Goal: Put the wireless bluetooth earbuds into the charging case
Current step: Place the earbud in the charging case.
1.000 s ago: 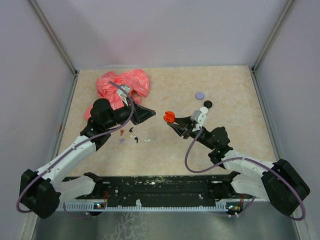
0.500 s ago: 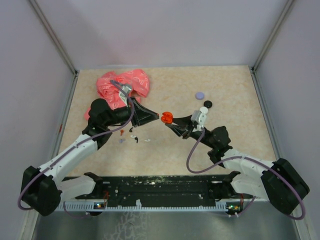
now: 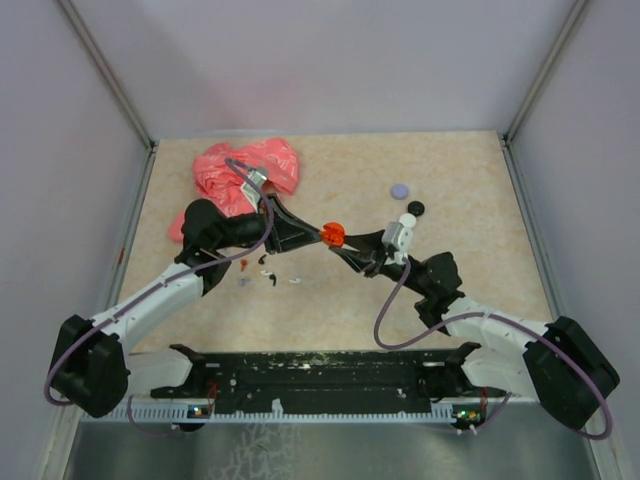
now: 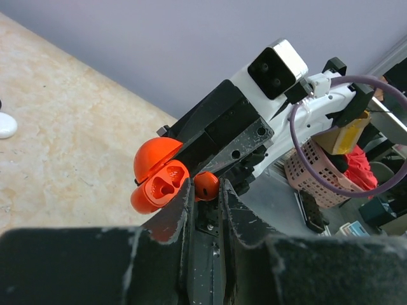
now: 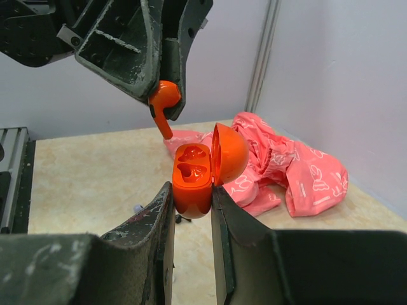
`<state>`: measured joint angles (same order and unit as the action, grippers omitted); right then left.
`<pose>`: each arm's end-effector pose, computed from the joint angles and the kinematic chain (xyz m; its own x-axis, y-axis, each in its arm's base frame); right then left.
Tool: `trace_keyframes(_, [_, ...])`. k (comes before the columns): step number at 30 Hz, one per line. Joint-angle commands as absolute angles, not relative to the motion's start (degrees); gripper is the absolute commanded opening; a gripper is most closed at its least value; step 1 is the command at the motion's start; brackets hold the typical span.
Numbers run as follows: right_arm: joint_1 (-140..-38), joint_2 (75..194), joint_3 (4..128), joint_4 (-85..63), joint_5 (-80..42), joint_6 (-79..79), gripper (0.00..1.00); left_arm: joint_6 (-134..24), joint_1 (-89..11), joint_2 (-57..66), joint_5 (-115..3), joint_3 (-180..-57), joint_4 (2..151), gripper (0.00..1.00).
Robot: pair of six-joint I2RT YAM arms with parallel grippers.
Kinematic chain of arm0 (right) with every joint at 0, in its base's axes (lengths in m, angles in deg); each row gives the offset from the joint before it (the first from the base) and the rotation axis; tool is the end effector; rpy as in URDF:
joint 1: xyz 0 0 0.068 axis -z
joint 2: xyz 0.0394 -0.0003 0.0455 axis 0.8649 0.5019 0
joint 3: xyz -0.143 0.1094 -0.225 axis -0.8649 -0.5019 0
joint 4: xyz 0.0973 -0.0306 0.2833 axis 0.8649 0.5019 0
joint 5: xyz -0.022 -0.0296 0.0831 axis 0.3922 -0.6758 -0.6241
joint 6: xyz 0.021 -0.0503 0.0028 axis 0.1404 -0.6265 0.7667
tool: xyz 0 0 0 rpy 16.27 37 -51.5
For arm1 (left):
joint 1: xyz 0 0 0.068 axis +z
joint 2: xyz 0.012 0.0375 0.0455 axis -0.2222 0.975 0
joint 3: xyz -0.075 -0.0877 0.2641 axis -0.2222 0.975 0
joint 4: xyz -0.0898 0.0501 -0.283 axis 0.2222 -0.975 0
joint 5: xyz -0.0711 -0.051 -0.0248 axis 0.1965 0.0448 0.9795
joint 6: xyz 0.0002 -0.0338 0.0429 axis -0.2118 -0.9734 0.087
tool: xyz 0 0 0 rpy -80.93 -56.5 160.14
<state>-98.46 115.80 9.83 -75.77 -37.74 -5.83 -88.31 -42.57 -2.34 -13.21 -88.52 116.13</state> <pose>0.1782 0.1632 0.2495 0.2674 0.2328 -0.9350 -0.8888 0.4345 -0.1459 0.2414 -0.1708 0.3271 -0.5130 -0.2137 -0.8314 0.8472 0.0295 -0.5304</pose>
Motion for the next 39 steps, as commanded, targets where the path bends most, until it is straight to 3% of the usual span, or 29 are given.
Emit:
trace_keyframes(1, [-99.89,113.98,12.01,-76.93,-37.31,-8.73,0.0,-89.45,-42.28,-2.2,-11.7,-88.52,120.64,0.0])
trace_keyframes(19, [-101.67,113.27,13.02,-73.96,-36.08,-11.0,0.0,-89.3,-43.06,1.22,-7.18,-89.33,123.98,0.0])
trace_keyframes(39, [-103.29,113.01,13.76,-72.3,-33.02,-11.2,0.0,-82.3,-45.71,0.27,-13.82,-89.45,117.98,0.0])
